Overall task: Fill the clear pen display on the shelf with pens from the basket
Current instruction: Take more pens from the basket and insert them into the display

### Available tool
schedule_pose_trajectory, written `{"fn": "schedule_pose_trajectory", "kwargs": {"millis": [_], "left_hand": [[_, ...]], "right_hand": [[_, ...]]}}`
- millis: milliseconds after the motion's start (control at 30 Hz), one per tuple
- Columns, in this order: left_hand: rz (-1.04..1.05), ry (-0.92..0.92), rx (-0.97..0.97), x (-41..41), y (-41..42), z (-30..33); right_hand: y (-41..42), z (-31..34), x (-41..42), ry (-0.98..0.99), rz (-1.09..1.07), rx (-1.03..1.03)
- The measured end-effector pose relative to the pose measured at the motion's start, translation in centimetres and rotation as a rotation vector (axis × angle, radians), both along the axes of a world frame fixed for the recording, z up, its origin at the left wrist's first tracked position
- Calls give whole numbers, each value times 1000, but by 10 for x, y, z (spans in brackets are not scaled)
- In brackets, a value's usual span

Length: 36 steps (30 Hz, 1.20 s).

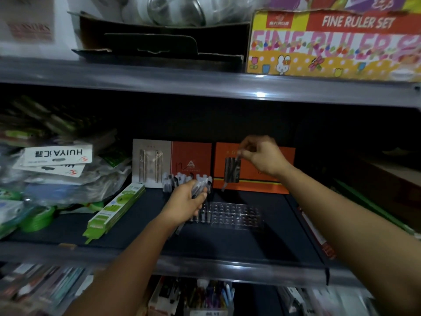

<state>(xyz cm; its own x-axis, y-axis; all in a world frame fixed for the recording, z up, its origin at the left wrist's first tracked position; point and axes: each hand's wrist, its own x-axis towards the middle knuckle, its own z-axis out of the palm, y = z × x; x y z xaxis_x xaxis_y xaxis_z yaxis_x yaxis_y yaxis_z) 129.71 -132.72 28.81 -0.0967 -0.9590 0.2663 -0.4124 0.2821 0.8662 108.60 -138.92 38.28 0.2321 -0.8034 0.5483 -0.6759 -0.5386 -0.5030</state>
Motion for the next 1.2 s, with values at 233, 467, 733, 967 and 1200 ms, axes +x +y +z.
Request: {"fn": "schedule_pose_trajectory", "kwargs": {"millis": [233,467,733,967,1200], "left_hand": [[-5,-13,-14,-4,-6,1],[-5,-5,-33,-2,-7,1],[-14,-1,-43,0,-14,-5],[-26,1,-46,2,-14,-7],[-56,16,-38,5,-16,-10]], "right_hand": [[-14,-27,20,126,17,48],[-26,-41,34,192,46,73],[-34,-55,38,253,77,126],[-40,-66,46,334,94,119],[-39,-64,43,348,152,99]]}}
